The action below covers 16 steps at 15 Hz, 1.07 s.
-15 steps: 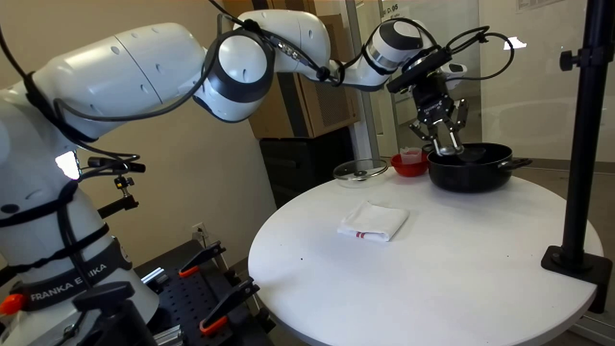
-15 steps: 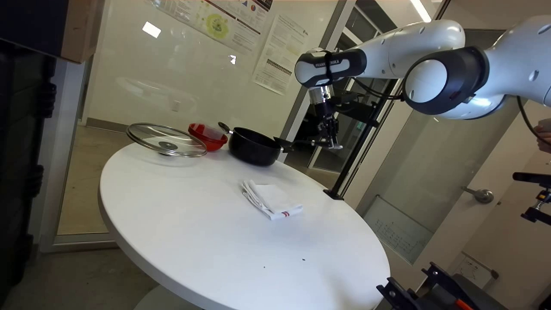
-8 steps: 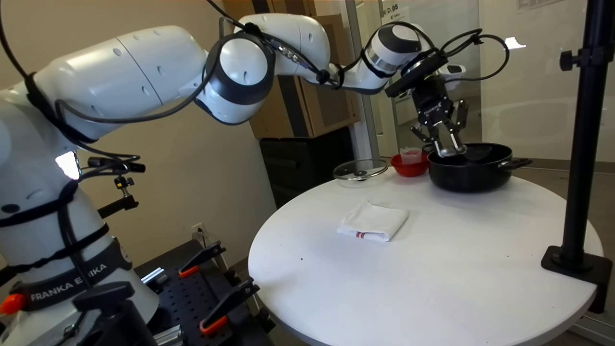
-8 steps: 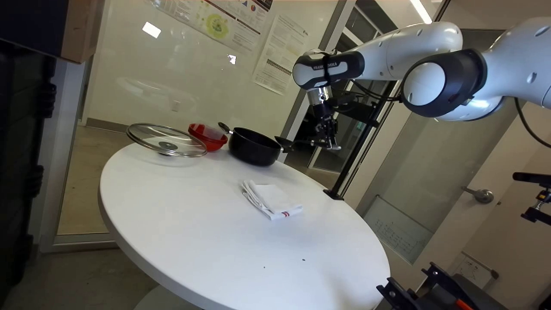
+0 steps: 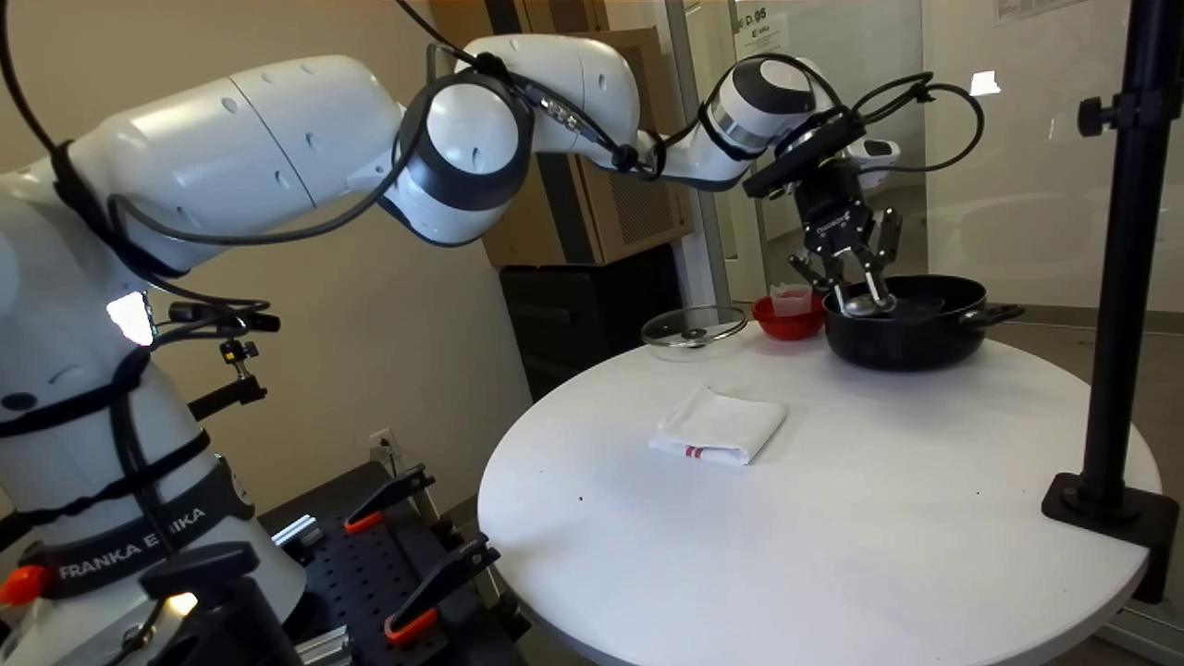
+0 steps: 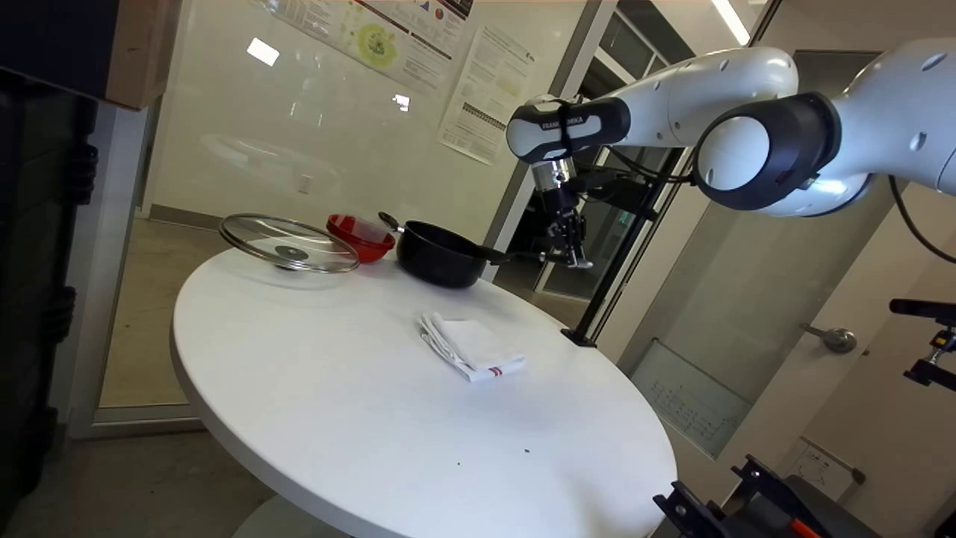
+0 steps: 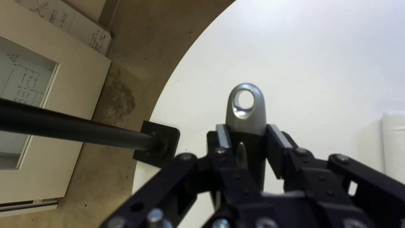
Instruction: Move the black spoon to the left
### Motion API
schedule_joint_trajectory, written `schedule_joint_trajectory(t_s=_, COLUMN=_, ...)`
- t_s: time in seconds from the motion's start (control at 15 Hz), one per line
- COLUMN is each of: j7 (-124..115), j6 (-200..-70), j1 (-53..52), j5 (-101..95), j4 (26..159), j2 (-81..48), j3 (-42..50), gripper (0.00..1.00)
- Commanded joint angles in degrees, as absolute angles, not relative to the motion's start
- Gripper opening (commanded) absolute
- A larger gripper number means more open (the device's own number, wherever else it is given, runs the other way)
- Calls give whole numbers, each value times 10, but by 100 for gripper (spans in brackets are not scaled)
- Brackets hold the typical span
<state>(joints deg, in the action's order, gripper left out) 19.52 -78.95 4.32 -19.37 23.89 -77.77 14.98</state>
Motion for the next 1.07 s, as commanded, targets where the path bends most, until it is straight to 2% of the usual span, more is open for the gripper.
schedule_joint_trajectory(t_s=0.0, j7=192, j6=-794, j1=42, j5=-196, j4=249, j2=-777, j3=153, gripper=8)
schedule_joint_trajectory(t_s=0.07, j7=199, j6=-778, j1=49, j5=-202, j4=196, j2=-804, j3=147, gripper=8)
schedule_joint_trajectory(t_s=0.13, j7=195, j6=-803, j1=41, j5=-197, j4=246, j2=-775, j3=154, gripper=8)
schedule_joint_trajectory(t_s=0.53, j7=194, j6=-838, j1=26, j5=-202, j4=245, j2=-759, j3=161, gripper=8)
schedule_joint_trajectory(t_s=1.0, j7=197, j6=-789, j1=-8, j5=-204, j4=274, j2=-723, j3=171, gripper=8)
